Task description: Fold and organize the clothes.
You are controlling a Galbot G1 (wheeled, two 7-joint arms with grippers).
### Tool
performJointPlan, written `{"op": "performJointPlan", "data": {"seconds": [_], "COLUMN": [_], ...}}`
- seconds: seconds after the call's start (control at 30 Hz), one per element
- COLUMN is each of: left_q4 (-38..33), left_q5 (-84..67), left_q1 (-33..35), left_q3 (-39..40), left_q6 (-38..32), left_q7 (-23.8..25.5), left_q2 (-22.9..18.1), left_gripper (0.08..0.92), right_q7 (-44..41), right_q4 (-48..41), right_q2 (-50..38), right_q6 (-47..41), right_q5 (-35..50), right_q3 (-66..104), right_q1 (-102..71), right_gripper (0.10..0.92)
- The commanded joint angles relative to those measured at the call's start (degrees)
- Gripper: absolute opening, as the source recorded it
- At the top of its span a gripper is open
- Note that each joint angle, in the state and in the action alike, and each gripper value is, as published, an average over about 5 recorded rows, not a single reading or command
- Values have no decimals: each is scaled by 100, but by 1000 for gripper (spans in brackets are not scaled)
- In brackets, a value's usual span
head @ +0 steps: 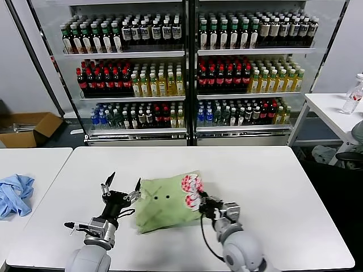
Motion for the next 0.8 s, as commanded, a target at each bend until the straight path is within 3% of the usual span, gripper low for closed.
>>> {"op": "performJointPlan", "data": {"seconds": [0.03, 0.3, 0.47, 0.63, 0.8], "left_q4": [376, 805, 808, 573, 653], "left_q5": [1435, 3084, 2363, 462, 438], "left_q1": [-138, -497, -689, -684, -711], "left_q3": [62, 32, 21, 198, 82], "left_q6": [-950, -1926, -1967, -1091, -999], "left_q7": [-94, 336, 650, 610, 667], "left_q2": [-29, -120, -72, -76, -30], "left_gripper": [823, 823, 823, 823, 823], "right_q7": [-797, -455, -330, -516, -615], "right_q4": [442, 299, 580, 764, 563], "right_q2": [-988, -639, -721, -723, -755], "right_q6": [-30, 54, 145, 435, 634], "right_q5": [-592, -964, -1002, -1298, -1437], "right_q3": [1290, 1056, 1220, 1487, 1772], "right_q1": [-544, -551, -556, -537, -224], "right_gripper": [124, 146, 275, 422, 561]}}
